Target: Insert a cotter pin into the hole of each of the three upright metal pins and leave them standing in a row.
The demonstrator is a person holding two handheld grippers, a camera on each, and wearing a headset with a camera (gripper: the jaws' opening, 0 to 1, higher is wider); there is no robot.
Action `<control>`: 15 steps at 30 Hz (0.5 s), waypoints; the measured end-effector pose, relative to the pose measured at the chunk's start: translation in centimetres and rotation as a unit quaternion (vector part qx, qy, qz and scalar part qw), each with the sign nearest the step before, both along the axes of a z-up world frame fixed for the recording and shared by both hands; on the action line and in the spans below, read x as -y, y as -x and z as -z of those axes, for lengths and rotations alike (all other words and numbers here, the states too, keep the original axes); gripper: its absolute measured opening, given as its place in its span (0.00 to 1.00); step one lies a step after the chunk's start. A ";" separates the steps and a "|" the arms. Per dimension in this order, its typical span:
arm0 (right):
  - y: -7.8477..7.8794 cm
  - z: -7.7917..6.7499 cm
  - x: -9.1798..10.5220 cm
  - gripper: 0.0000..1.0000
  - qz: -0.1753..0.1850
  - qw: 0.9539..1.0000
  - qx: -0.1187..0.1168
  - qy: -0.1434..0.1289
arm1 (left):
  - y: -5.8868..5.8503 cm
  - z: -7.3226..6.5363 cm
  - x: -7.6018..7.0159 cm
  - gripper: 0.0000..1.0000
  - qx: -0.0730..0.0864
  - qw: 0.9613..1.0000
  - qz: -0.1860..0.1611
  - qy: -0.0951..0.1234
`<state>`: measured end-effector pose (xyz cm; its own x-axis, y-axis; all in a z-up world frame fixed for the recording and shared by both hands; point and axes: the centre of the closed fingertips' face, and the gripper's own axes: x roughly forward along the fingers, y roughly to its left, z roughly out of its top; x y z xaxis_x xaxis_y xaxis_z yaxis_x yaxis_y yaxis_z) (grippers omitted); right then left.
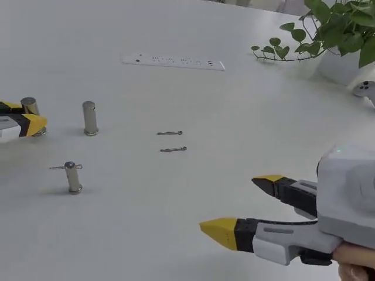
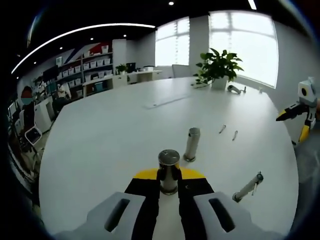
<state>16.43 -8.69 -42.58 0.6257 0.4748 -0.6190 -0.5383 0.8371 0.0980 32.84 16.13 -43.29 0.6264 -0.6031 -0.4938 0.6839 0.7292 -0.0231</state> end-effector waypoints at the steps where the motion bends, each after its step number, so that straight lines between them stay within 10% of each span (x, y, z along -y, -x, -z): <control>1: 0.0 -0.1 -0.1 0.75 -0.002 1.000 0.003 0.000 | 0.5 -0.3 -0.1 0.09 -0.001 1.000 -0.004 0.006; 15: 0.0 -1.5 -1.1 0.76 -0.017 0.999 0.030 -0.008 | 8.0 -1.1 -1.3 0.09 -0.032 0.999 -0.022 0.018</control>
<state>16.43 -7.55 -41.09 0.6444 0.5057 -0.5736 -0.5713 0.8170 0.0785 24.85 17.47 -42.18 0.6197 -0.5943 -0.5126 0.6480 0.7559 -0.0931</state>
